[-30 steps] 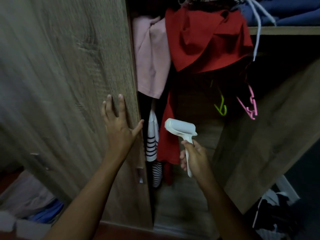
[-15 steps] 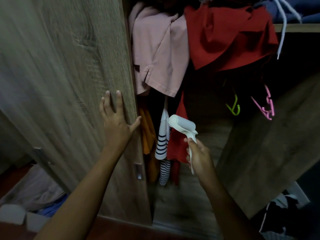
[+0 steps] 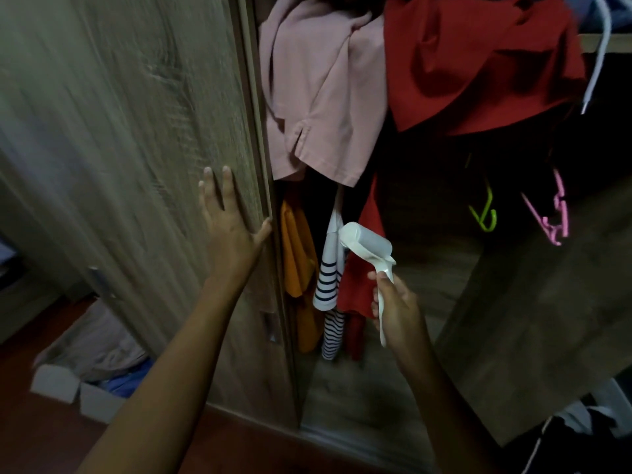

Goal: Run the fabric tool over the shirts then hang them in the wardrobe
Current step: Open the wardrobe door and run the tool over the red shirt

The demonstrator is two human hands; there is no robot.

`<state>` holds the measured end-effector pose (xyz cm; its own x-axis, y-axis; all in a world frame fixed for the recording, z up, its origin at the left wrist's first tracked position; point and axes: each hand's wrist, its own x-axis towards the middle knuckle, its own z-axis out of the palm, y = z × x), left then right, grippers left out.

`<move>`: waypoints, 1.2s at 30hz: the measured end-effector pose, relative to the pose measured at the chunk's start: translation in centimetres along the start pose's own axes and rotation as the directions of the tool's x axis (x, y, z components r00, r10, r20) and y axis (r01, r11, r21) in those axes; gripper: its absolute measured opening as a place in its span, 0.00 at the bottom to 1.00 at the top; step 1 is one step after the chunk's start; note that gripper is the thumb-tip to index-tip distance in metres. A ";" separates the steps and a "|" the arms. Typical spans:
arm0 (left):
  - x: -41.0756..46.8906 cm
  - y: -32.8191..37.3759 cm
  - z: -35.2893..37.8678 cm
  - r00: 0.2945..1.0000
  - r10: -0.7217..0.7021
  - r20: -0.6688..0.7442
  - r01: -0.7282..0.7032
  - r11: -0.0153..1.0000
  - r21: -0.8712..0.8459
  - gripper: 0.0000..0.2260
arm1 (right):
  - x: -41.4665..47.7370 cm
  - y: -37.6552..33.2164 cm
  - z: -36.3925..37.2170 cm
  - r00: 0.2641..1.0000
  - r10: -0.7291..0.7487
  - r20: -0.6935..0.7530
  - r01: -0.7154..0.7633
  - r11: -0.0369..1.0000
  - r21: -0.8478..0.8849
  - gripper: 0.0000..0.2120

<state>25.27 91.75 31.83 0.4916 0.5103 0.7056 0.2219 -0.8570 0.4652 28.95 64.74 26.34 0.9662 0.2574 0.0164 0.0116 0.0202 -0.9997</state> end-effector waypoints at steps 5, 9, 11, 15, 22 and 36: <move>-0.9 3.8 0.0 0.993 -0.081 -0.089 0.089 0.992 0.088 0.41 | 1.5 0.1 -2.4 0.999 -0.039 0.029 0.040 0.999 -0.018 0.14; -2.6 9.4 1.5 0.966 0.076 -0.247 -0.109 0.987 -0.120 0.20 | 3.0 -0.2 -4.9 0.996 -0.085 0.035 0.084 0.996 0.007 0.11; -3.6 12.2 3.3 0.994 0.078 -0.079 -0.093 0.971 -0.218 0.12 | 3.8 -0.2 -6.2 0.998 -0.047 0.039 0.047 0.999 0.011 0.11; -4.7 14.7 8.6 0.915 -0.102 0.391 0.197 0.957 -0.212 0.23 | 5.5 -0.2 -8.8 0.995 0.017 0.102 -0.019 1.000 0.014 0.13; -7.0 13.4 13.0 0.848 -0.271 0.455 0.400 0.891 -0.214 0.08 | 6.7 -0.7 -13.1 0.981 0.005 0.196 -0.011 0.999 0.031 0.11; -9.2 10.4 5.7 0.880 -0.429 0.203 0.471 0.742 -0.478 0.17 | 12.1 -2.8 -5.1 0.907 -0.154 0.393 0.194 0.979 -0.066 0.11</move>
<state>27.81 77.71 27.13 0.5084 0.8021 0.3135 -0.0060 -0.3607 0.9327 41.89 62.91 29.26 0.7731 0.6096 0.1751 0.2161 0.0065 -0.9764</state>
